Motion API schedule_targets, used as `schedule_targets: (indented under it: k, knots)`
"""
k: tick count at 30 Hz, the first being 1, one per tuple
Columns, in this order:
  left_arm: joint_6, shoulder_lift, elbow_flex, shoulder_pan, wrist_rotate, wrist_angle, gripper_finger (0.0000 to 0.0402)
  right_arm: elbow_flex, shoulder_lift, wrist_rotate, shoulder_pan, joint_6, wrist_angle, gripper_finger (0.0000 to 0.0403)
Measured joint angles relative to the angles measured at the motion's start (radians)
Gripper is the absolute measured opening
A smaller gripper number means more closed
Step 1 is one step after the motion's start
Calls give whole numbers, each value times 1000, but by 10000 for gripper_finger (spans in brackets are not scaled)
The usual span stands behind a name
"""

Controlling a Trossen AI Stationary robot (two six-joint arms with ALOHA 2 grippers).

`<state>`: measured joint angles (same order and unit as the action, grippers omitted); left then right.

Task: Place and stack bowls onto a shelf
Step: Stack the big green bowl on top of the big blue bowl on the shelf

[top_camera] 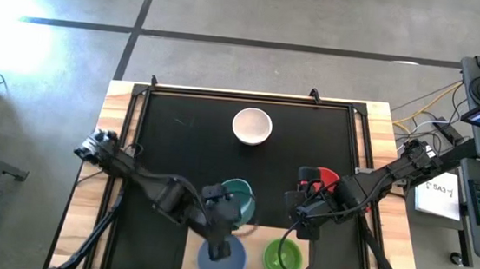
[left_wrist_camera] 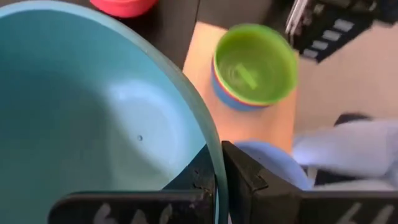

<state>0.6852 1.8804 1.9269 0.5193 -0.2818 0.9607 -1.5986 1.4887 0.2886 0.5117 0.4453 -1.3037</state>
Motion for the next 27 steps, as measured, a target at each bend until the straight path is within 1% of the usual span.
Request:
schedule_targets:
  k: [6,8,9,12,14,17,22,25,27]
  knots:
    - [-28,199,331,76,-1,238,0,0,0,0,-2,0,0,130]
    - [22,260,431,88,19,333,0,0,0,0,-4,9,0,130]
    - [54,268,429,95,20,336,0,0,0,0,-4,16,0,130]
    - [123,235,325,117,49,270,0,0,0,3,-4,22,1,130]
    - [143,224,303,134,37,269,0,0,0,17,-4,17,1,130]
    - [126,217,300,151,16,255,0,0,0,54,-4,16,1,130]
    - [63,219,298,172,60,223,0,0,0,72,-4,8,0,130]
    - [57,221,298,180,67,223,0,0,0,71,-4,9,0,130]
    - [54,222,298,183,94,217,0,0,0,71,-4,3,1,130]
